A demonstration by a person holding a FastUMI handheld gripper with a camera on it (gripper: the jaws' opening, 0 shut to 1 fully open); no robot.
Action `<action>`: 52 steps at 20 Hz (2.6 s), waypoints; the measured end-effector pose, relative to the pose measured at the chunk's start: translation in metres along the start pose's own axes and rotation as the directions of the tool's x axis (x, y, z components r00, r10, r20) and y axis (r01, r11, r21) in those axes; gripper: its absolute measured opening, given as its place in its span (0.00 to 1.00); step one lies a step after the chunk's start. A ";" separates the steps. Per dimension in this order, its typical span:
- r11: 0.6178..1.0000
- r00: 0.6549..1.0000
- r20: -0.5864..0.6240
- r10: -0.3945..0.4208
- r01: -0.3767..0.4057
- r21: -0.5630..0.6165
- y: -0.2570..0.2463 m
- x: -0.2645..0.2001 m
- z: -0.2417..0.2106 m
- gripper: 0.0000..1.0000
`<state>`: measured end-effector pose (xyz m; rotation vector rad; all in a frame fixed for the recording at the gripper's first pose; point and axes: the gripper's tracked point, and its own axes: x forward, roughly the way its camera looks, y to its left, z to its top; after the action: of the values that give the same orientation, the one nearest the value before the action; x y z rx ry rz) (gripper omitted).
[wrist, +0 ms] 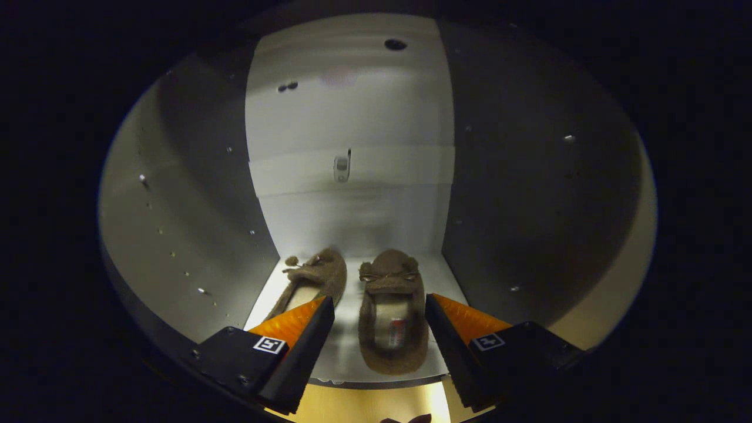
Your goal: Open the shoe cabinet door, grab the shoes and put them into the shoe cabinet, then close the shoe cabinet door.
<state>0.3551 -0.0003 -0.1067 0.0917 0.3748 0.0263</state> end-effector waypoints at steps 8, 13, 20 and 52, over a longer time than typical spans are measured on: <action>0.999 0.969 0.246 0.012 -0.024 0.045 0.000 -0.123 0.022 0.99; 1.000 0.938 0.346 0.020 -0.024 0.006 0.003 -0.211 -0.005 0.98; 0.999 0.916 0.401 0.018 0.003 -0.049 -0.021 -0.318 -0.041 0.98; 0.988 0.923 0.352 -0.155 0.152 0.037 -0.259 -0.382 -0.064 0.97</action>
<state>-0.0211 -0.2689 -0.0515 0.0738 0.0196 -0.1465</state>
